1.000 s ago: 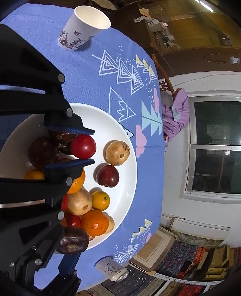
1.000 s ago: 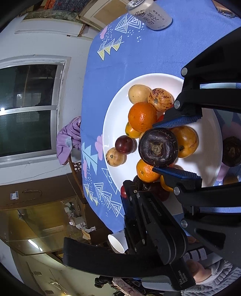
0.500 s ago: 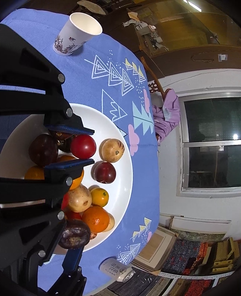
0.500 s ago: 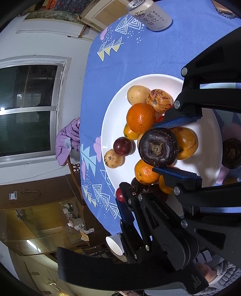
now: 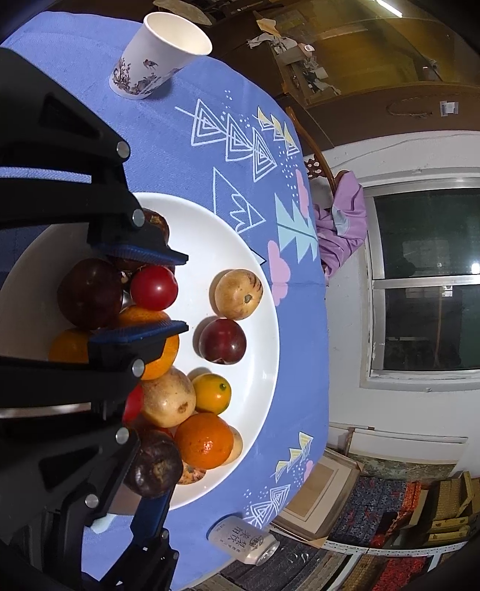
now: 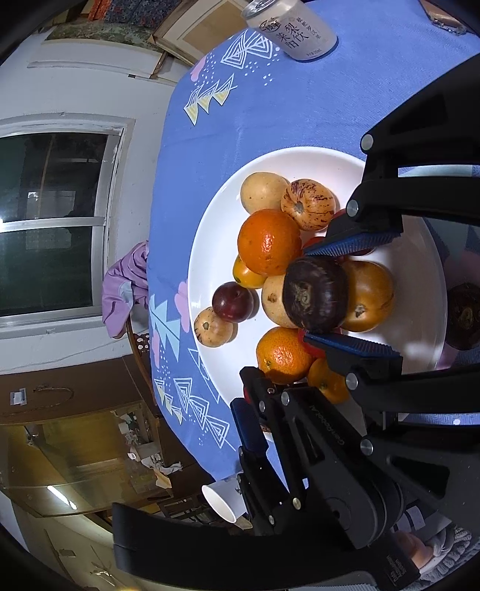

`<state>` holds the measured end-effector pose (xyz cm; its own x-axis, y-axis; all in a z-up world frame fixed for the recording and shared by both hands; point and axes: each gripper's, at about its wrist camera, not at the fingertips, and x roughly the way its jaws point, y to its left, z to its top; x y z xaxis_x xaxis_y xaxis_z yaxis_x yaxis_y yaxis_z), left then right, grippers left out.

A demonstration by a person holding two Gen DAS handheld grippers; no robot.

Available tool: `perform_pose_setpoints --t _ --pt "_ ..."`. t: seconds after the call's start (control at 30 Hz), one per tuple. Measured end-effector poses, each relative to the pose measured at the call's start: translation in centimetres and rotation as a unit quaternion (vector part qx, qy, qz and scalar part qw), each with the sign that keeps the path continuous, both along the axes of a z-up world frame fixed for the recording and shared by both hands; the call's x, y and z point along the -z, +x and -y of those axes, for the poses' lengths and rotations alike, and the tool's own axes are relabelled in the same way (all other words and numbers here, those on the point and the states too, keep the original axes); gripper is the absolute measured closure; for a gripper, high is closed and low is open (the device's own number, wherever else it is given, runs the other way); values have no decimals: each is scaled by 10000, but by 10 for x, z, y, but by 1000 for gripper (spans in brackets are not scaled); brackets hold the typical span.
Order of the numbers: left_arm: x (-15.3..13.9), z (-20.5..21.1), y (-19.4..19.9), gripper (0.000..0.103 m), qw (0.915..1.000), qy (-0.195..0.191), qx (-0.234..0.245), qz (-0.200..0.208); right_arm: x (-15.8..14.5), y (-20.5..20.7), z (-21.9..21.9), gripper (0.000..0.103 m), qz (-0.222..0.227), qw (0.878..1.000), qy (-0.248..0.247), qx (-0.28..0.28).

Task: Organize fruits
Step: 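Carry both held fruits onto the white plate and open both tools, then move both open tools back over the last fruits on the cloth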

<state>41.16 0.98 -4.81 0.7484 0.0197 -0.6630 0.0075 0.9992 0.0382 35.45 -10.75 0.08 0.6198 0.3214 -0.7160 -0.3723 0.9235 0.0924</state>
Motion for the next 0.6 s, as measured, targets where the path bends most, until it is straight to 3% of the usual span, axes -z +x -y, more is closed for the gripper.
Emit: perform_pose_setpoints --t 0.1,0.2,0.3,0.33,0.37,0.6 --pt "-1 -1 0 69 10000 -49 22 9 0 0 0 61 4 10000 -15 5" --pt "-5 -3 -2 57 9996 -259 112 45 -1 2 3 61 -38 10000 44 63" --pt "-12 -4 -8 31 9996 -170 -14 203 -5 3 11 61 -28 9997 169 170" --pt "-15 -4 -11 18 9995 -104 -109 290 -8 3 13 61 -18 9996 227 186" --pt "-19 -6 -14 13 9991 -119 -137 394 -11 2 15 60 7 9994 277 196" --pt "-42 -18 -41 11 9970 -451 -162 604 -48 -30 30 41 419 9974 546 229"
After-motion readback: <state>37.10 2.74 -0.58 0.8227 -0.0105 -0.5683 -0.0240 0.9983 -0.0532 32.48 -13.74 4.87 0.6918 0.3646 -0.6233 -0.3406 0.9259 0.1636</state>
